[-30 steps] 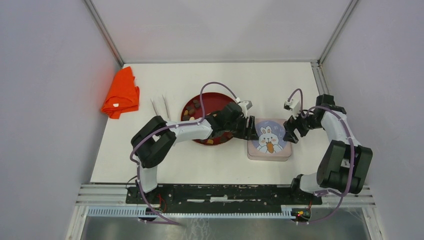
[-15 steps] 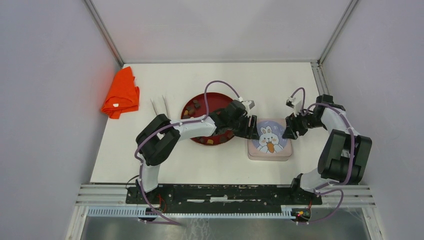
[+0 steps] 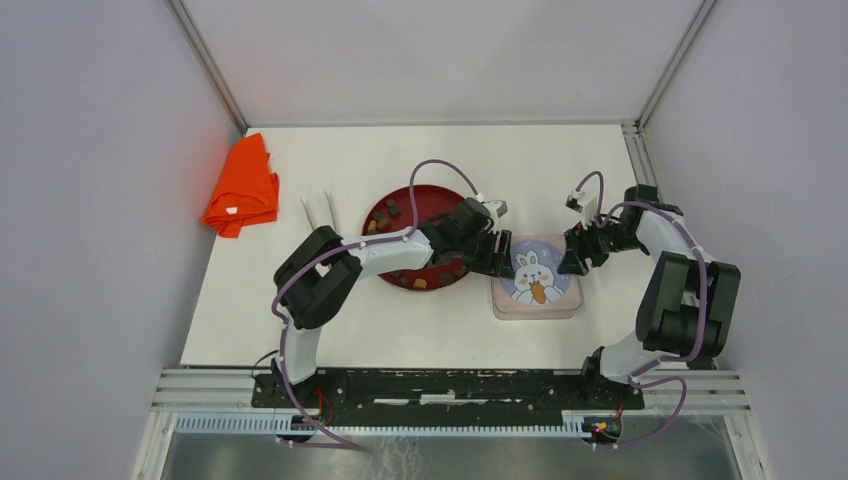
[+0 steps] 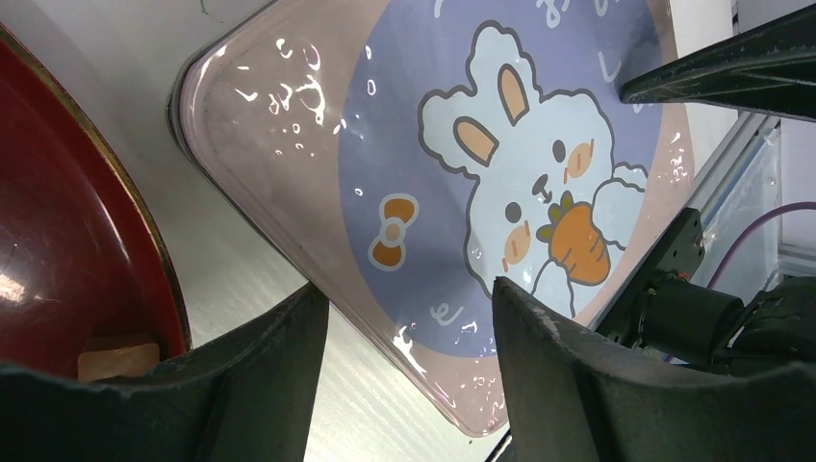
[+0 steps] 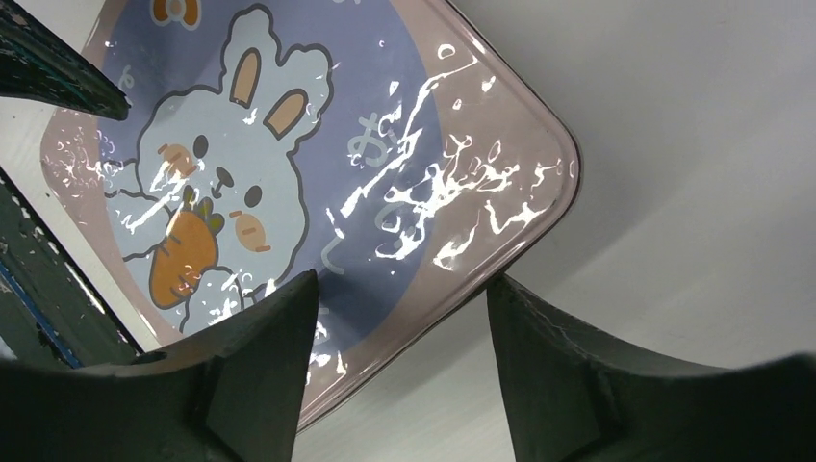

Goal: Pack the chocolate
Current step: Close the box lid on the packing box.

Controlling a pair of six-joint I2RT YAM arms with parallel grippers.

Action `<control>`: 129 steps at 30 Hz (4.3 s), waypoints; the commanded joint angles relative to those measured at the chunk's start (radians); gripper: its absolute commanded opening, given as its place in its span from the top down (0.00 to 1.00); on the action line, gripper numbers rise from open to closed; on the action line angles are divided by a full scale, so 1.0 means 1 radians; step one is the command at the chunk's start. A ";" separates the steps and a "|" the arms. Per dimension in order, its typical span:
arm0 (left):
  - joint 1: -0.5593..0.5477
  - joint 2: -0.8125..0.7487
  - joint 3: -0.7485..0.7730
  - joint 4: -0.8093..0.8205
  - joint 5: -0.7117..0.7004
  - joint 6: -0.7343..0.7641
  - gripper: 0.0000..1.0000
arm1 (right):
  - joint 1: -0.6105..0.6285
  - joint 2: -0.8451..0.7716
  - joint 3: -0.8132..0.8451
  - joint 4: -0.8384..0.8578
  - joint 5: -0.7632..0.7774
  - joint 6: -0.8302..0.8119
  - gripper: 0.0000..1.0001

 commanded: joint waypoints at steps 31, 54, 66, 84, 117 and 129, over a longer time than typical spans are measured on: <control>0.005 -0.055 0.029 0.036 -0.034 -0.036 0.30 | 0.181 -0.462 -0.174 -0.214 -0.063 -0.883 0.19; 0.005 -0.456 -0.145 0.093 -0.208 0.103 0.25 | 0.236 -0.473 -0.088 -0.127 -0.199 -0.497 0.24; 0.098 -0.692 -0.315 0.180 -0.171 0.077 0.00 | 0.200 -0.542 -0.127 0.014 -0.197 -0.289 0.21; 0.099 -0.673 -0.403 0.268 -0.077 0.004 0.03 | -0.004 -0.457 -0.054 0.064 -0.166 0.018 0.15; -0.051 -0.270 -0.246 0.168 -0.229 -0.098 0.16 | -0.067 -0.118 -0.123 0.073 -0.090 0.039 0.23; -0.056 -0.115 -0.145 0.147 -0.167 -0.092 0.26 | -0.067 -0.058 -0.096 0.057 -0.079 0.034 0.42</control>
